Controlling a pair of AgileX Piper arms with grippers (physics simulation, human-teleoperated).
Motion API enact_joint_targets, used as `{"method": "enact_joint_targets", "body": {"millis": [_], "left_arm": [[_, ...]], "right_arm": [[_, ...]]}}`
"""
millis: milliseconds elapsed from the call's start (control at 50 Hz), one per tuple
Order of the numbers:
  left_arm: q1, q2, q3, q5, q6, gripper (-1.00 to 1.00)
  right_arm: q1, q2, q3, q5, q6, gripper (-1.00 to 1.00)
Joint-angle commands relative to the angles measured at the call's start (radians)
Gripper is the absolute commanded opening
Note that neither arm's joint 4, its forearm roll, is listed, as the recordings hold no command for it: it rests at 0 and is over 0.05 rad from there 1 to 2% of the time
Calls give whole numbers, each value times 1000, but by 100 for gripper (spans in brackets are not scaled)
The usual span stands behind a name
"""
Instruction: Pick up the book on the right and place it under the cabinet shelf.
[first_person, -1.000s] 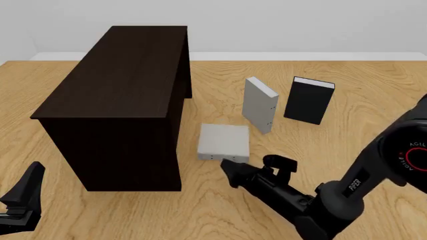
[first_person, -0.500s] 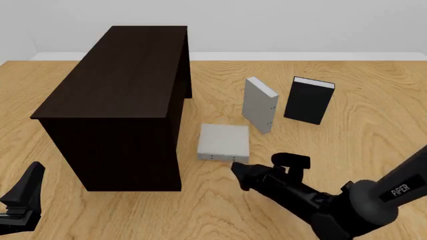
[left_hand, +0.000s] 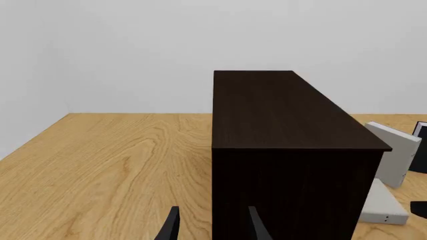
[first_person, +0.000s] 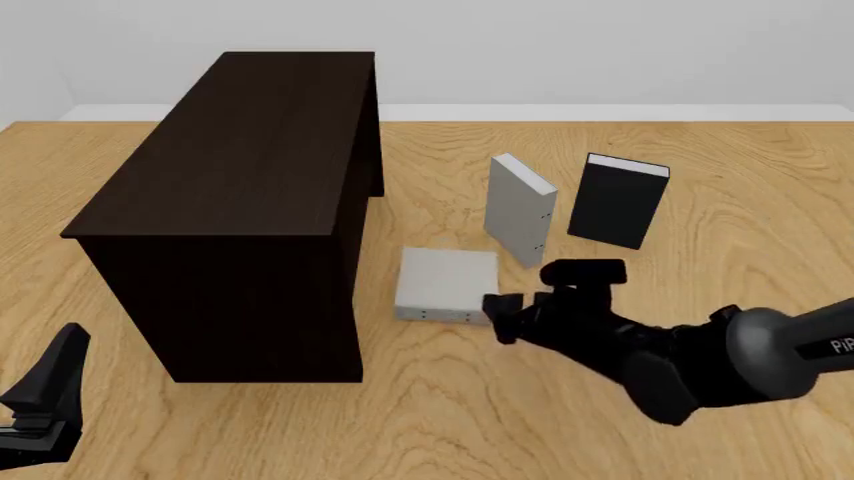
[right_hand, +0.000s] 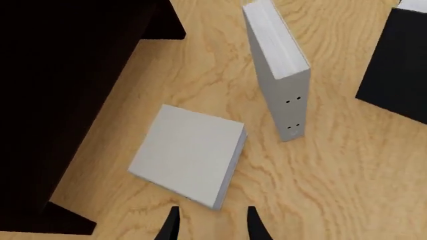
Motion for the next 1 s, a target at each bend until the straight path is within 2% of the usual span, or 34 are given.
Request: {"method": "enact_joint_targets", "body": {"millis": [20, 100, 540, 700, 1000], "left_arm": [[0, 0, 1, -1, 0, 100], [0, -3, 1, 0, 0, 100], [0, -3, 1, -1, 0, 100], [0, -1, 0, -5, 0, 100], [0, -2, 1, -4, 1, 100]], "right_arm": [[-54, 13, -68, 110, -93, 100], [-79, 36, -94, 141, -132, 100], [-78, 35, -92, 136, -126, 100], [-127, 49, -127, 205, -149, 100], [-150, 79, -190, 283, -171, 100]]}}
